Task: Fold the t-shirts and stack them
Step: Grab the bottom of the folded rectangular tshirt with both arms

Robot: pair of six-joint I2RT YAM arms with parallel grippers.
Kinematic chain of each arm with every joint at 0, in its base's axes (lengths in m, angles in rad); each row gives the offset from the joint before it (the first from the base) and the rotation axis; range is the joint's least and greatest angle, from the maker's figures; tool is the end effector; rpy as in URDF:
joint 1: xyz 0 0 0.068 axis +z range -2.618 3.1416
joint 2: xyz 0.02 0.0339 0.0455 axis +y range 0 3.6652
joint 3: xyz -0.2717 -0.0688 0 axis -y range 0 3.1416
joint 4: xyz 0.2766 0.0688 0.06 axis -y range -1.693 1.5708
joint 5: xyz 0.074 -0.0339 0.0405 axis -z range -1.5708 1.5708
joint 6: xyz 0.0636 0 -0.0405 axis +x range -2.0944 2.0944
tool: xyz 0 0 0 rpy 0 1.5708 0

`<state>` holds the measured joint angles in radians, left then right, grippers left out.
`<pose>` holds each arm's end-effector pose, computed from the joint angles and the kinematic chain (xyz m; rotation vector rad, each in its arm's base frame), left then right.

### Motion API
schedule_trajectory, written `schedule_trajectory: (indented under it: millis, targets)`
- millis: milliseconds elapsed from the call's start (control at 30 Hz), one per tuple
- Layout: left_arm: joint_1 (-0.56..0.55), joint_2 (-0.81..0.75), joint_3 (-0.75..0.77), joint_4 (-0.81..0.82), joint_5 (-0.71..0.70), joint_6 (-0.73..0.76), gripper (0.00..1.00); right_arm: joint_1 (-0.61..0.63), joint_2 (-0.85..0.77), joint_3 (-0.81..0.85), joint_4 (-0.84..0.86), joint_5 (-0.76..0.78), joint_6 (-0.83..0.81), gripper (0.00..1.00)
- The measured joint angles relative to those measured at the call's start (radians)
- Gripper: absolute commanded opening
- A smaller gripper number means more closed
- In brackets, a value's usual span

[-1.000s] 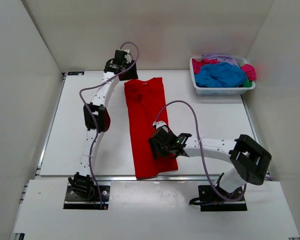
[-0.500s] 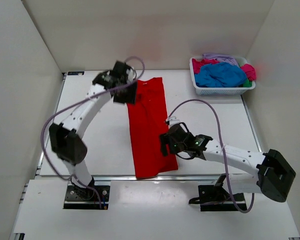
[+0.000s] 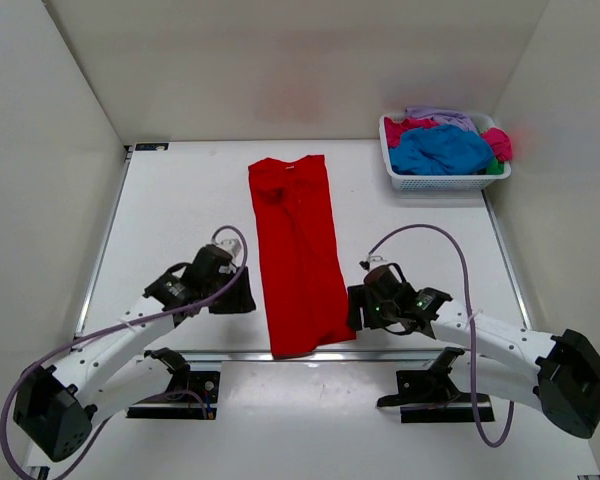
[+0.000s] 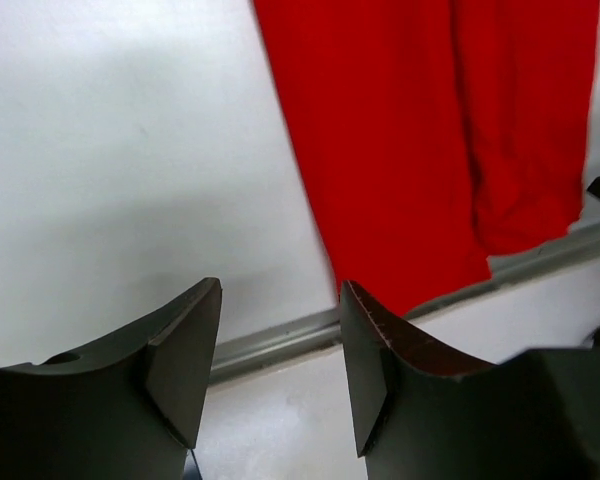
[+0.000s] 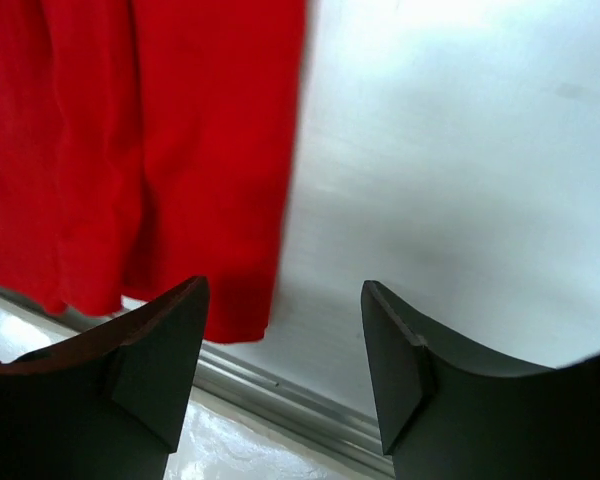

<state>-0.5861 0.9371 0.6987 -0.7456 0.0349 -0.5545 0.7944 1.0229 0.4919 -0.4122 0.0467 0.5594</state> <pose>0.1806 -0.1226 0.2109 0.0554 2.6266 -0.4671 0.1620 0.1607 0.1458 -0.2834 2.5676 0.4780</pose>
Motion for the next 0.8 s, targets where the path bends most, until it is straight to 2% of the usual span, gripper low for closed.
schedule_trajectory:
  millis: [167, 433, 800]
  targets:
    - [-0.121, -0.008, -0.141, 0.085, 0.006, -0.096, 0.62, 0.045, -0.003, -0.055, 0.003, -0.015, 0.059, 0.57]
    - [-0.319, 0.169, -0.157, 0.224, -0.042, -0.198, 0.60, 0.089, 0.058, -0.036, 0.054, -0.004, 0.120, 0.55]
    - [-0.438, 0.236, -0.192, 0.291, -0.087, -0.301, 0.58, 0.140, 0.122, -0.010, 0.096, 0.005, 0.181, 0.54]
